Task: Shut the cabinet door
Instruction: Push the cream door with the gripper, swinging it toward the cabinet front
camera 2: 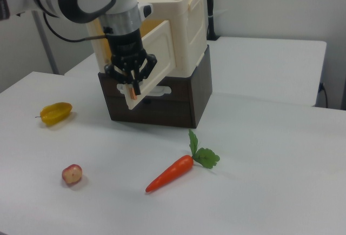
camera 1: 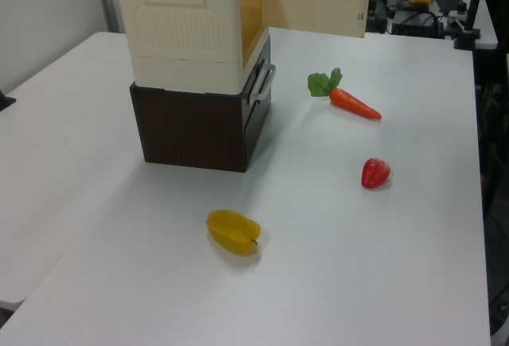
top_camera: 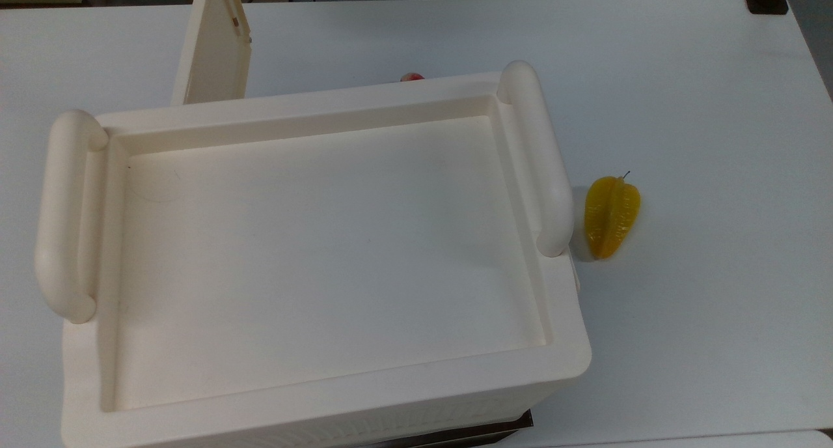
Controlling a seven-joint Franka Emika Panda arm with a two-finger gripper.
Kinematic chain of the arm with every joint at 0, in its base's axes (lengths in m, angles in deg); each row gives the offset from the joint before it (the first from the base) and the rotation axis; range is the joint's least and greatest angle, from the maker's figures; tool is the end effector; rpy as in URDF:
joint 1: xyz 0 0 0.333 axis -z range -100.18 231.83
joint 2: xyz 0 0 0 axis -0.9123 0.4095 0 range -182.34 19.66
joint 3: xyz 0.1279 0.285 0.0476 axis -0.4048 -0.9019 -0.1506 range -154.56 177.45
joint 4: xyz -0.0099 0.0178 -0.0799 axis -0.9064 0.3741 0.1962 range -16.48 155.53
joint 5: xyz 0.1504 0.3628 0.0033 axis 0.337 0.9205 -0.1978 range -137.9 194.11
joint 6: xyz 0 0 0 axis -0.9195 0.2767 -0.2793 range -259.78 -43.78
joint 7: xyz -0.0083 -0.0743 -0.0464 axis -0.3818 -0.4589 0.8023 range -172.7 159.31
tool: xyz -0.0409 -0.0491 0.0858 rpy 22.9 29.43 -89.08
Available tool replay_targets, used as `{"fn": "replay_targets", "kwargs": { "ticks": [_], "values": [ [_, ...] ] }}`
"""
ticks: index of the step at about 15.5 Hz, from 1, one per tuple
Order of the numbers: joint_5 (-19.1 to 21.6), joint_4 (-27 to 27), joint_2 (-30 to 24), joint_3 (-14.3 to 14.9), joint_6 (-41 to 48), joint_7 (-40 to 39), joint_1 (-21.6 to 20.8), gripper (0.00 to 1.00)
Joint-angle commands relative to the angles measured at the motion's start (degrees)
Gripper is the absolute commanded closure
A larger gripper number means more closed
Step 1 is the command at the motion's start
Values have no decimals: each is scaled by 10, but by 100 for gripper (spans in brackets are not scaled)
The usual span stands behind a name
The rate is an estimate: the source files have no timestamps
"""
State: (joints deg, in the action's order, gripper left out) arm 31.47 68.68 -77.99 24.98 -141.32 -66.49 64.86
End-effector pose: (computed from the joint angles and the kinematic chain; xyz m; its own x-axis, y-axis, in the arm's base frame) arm 0.5710 -0.1173 0.6098 0.6788 0.7305 0.0750 0.7300 -0.6823 0.0394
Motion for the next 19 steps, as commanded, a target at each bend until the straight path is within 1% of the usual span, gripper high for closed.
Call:
{"fn": "replay_targets", "kwargs": {
  "ticks": [1,5,7,10,13,15,19],
  "values": [
    [10,0,-1,2,-39,-87,0,100],
    [11,0,21,-4,-73,-93,-11,100],
    [13,0,24,-5,-80,-91,-29,100],
    [38,0,26,-6,-88,-80,-47,100],
    [59,-1,26,-8,-90,-52,-55,100],
    [74,-1,25,-9,-120,-34,-76,100],
    [76,1,37,-8,-161,23,-104,100]
  ]
}}
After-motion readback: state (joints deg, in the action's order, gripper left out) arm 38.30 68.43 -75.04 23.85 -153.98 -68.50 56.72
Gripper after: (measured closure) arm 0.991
